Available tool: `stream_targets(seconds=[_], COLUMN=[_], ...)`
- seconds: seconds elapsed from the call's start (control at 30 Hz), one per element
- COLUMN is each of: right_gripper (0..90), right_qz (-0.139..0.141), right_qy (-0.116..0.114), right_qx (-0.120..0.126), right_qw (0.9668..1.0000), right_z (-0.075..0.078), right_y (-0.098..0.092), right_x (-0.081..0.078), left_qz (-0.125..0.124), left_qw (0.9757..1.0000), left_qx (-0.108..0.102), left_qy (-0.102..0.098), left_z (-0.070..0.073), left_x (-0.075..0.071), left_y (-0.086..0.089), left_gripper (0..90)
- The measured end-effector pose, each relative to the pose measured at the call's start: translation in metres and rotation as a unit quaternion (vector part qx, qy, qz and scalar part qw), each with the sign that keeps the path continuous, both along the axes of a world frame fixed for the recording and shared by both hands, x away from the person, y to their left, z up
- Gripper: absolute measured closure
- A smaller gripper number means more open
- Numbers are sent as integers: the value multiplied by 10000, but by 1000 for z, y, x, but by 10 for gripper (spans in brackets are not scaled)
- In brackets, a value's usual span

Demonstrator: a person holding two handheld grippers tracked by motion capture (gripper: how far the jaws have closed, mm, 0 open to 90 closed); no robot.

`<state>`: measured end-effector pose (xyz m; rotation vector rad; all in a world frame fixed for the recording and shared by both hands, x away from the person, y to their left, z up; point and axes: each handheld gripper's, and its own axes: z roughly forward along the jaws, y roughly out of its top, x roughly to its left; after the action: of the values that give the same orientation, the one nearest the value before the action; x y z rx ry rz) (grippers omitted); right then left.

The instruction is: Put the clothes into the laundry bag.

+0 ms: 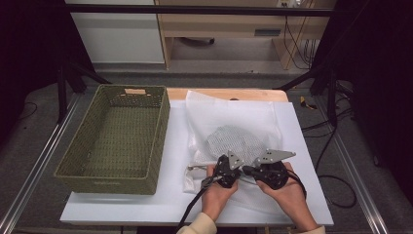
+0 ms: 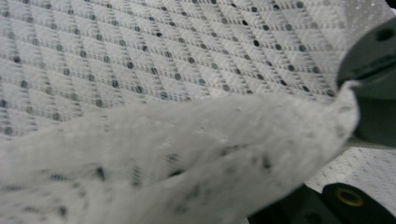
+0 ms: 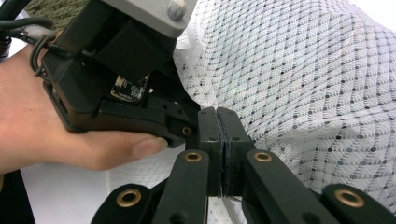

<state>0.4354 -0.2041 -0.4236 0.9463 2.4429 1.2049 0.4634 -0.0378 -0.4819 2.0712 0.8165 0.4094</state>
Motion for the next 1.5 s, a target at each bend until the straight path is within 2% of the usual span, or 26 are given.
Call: stream_targets(seconds=[0.43, 0.6, 1.5], right_gripper=[897, 897, 896], right_qz=[-5, -39, -59], right_qy=[1, 14, -14], right_qx=[11, 27, 76], right_qw=[10000, 10000, 10000], right_z=[1, 1, 3], right_y=[-3, -4, -6], right_x=[-2, -2, -3], left_qz=[87, 137, 258], left_qw=[9999, 9998, 9995], left_qx=[91, 35, 80], left_qy=[-110, -110, -180], left_z=[0, -1, -1], left_x=[8, 11, 25], left_y=[2, 4, 1], left_gripper=[900, 900, 900])
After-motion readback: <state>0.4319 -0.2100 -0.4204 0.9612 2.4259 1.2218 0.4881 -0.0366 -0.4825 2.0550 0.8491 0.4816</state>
